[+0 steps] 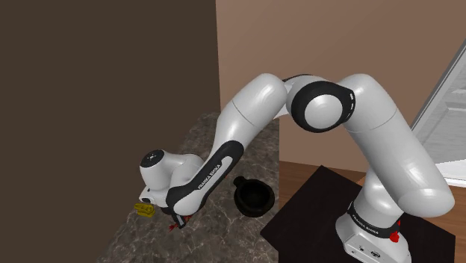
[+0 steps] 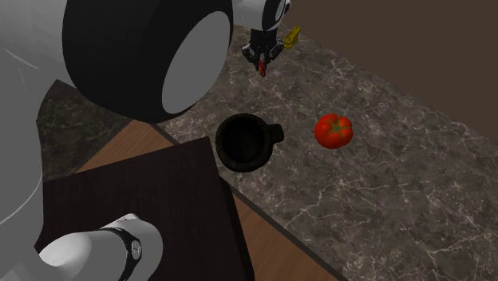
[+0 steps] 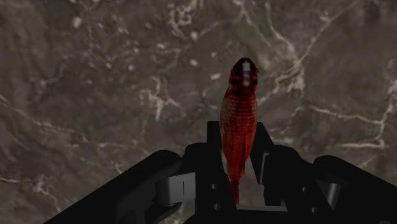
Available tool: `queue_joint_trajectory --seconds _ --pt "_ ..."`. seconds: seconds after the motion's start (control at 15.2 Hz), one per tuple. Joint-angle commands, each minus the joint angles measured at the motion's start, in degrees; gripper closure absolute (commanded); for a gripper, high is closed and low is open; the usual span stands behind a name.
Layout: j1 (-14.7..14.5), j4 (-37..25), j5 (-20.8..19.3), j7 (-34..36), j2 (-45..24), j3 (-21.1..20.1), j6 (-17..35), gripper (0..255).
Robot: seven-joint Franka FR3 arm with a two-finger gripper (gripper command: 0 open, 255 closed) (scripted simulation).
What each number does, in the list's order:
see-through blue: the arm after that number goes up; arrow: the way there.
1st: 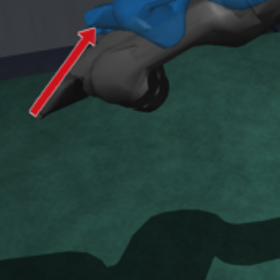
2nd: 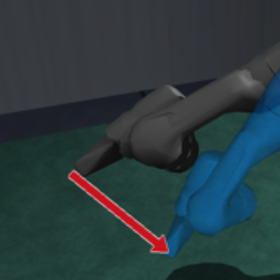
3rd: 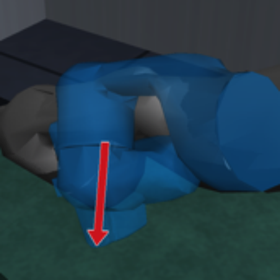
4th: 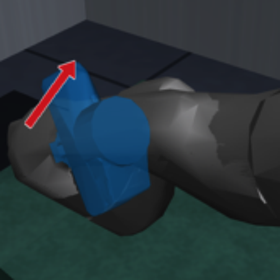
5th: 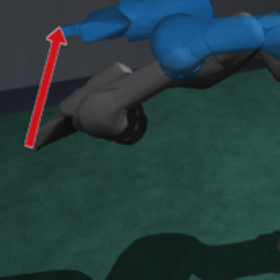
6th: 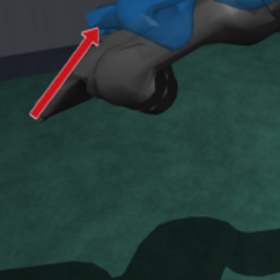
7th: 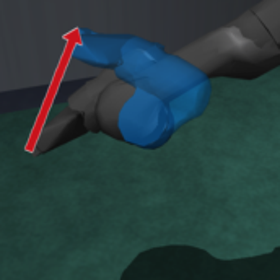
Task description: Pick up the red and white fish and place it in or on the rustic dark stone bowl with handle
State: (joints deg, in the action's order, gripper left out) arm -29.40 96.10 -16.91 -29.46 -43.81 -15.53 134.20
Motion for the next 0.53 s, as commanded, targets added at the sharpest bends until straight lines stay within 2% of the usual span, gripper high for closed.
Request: queue_joint_trajectory --seconds 0.0,0.46 --pt "0.0 0.0 0.0 0.0 0.0 0.0 0.0 255" --pt "0.5 0.6 0.8 -0.5 2.8 -0.7 -2.2 255"
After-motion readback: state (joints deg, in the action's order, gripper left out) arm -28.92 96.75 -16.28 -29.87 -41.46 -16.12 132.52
